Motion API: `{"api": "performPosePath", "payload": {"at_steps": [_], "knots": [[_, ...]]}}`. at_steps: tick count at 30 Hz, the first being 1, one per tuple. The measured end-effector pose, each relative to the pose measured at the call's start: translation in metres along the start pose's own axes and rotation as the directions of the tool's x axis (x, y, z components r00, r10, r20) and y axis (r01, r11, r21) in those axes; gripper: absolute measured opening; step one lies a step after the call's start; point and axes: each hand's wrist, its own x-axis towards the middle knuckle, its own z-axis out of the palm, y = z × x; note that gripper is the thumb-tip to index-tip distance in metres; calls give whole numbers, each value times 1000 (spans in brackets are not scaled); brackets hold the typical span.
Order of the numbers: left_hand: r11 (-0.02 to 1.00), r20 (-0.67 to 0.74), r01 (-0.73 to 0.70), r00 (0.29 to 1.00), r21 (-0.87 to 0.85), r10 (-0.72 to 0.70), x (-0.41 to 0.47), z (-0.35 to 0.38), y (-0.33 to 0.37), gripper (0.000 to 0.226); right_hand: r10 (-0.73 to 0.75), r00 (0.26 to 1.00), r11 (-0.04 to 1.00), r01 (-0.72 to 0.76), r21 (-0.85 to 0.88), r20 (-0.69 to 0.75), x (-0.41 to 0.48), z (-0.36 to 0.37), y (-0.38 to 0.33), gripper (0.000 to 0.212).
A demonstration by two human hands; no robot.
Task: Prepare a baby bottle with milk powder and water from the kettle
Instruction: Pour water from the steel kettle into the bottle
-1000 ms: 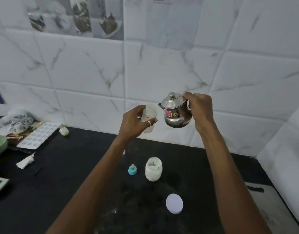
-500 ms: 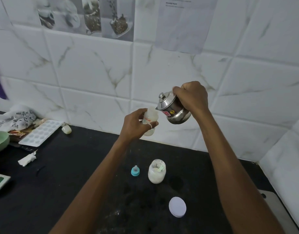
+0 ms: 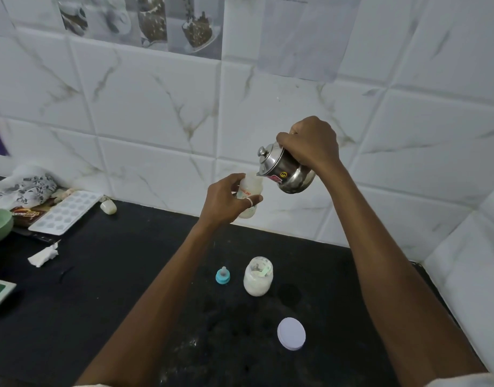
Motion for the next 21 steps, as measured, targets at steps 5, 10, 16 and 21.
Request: {"api": "performPosePath", "payload": {"at_steps": [5, 10, 16, 21], "knots": [[1000, -22, 1, 1000, 2, -1, 0, -3, -3, 69, -13, 1000, 1000, 13, -18, 8, 2, 0, -4, 34], [1000, -25, -1, 1000, -5, 1, -1, -4, -4, 69, -55, 998, 997, 58, -53, 41, 4, -2, -11, 20], [1000, -21, 5, 1000, -6, -6, -3, -4, -6, 66, -90, 994, 990, 96, -102, 60, 8, -3, -15, 32], [1000, -20, 5, 1000, -8, -5, -2, -3, -9, 67, -107, 992, 987, 114, -111, 69, 9, 0, -17, 24]]}}
